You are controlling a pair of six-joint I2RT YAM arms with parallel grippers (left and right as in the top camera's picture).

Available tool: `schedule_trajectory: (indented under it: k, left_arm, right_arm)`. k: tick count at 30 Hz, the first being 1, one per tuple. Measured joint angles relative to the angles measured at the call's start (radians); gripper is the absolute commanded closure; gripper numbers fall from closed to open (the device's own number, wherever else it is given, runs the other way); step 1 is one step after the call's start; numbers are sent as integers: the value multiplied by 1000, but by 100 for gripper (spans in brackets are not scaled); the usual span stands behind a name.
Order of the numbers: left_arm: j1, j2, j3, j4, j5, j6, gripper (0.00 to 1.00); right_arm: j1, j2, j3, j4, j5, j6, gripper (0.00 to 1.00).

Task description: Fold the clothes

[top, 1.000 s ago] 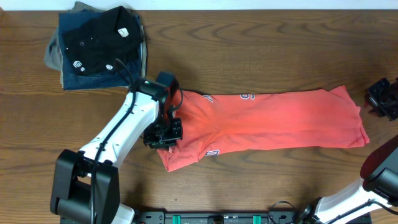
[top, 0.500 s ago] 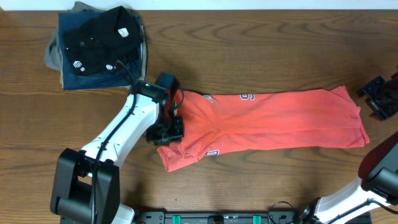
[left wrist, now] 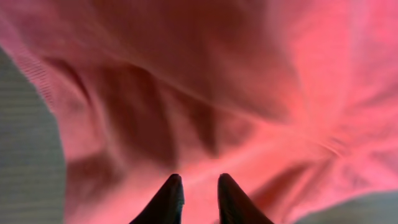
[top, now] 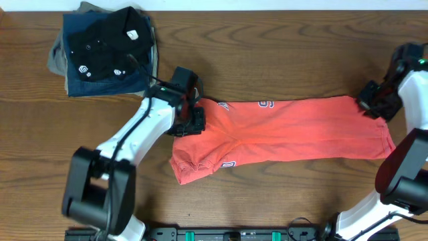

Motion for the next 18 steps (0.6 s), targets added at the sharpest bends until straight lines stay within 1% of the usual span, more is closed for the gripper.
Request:
schedule_trajectory:
  k: [3,5,8,11,15,18]
  left_arm:
    - [0,60,0,11,-2,2,86]
    - [0,96,0,12,-4,1,87]
    - [0,143,0,11,-4,1,87]
    - [3,159,19,-7,-14,-17,94]
    - [11,173,40,-59,-60,-60,94]
    - [40,174,44,-113,-131,-83,94]
  right_arm:
    - [13,0,-72,43,0,0,87]
    - [15,0,-113,78,0,1,84]
    - [14,0,-177,170,3,0,83]
    - [14,0,-235,238,6,0,84]
    - [13,0,-285,277,11,0,86]
    - [11,0,-294,281,17,0,85]
